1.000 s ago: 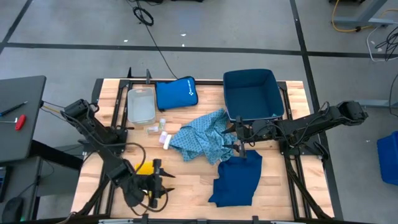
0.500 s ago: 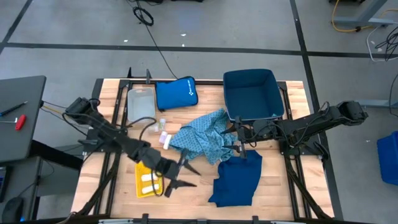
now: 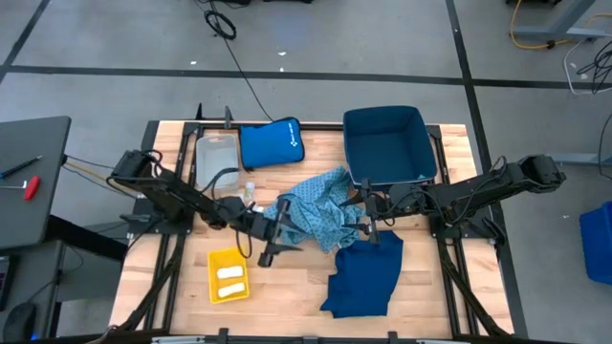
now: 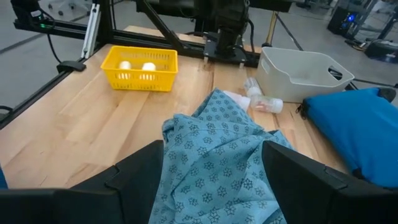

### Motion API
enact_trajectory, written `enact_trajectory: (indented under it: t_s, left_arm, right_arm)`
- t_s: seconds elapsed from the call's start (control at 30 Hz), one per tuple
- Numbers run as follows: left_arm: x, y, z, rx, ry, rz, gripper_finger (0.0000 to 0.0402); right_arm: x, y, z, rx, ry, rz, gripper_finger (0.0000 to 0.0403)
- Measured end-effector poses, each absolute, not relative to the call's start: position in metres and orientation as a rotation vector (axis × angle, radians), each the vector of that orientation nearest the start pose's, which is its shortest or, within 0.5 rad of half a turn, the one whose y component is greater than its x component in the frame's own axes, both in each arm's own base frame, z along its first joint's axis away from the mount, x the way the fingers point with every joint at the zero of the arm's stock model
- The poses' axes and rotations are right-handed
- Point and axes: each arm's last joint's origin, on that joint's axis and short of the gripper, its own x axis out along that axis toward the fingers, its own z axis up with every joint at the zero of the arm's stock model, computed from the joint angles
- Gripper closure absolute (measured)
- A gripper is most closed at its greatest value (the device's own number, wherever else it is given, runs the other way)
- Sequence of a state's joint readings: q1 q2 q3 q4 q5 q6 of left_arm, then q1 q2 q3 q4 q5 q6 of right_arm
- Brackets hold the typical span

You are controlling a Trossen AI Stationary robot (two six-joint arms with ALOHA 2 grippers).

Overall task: Pick & place medical supplies in basket/bin
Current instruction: Put the white bandage into the yellow basket

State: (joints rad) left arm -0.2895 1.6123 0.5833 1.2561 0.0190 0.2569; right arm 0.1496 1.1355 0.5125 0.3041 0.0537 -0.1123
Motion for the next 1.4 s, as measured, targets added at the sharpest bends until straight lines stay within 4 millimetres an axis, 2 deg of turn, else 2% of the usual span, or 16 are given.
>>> enact_trajectory:
  t_s: [0.27,0.47,0.67,0.87,1.13,1.4]
  left_arm:
    - [0.263,-0.07,0.17,0.102,-0.086,-0.142,0.02]
    - [0.247,-0.064,0.152,0.021,-0.017,-0.093,0.02]
    - [0.232,-0.058,0.139,-0.028,0.033,-0.035,0.02]
    - [0.223,-0.055,0.131,-0.052,0.068,0.004,0.02]
    - [0.22,-0.053,0.13,-0.068,0.065,0.023,0.02]
    - [0.216,-0.061,0.119,-0.142,0.171,0.044,0.0202]
  right_arm:
    - [0.232,0.033,0.218,-0.121,0.314,0.108,0.0119]
    - [0.232,0.033,0.216,-0.092,0.337,0.102,0.0119]
    - [0.235,0.035,0.203,-0.043,0.423,0.097,0.0119]
    - [0.246,0.043,0.189,-0.042,0.437,0.146,0.0119]
    - [0.264,0.048,0.164,-0.019,0.437,0.217,0.0128]
    - [0.264,0.049,0.163,-0.001,0.439,0.214,0.0158]
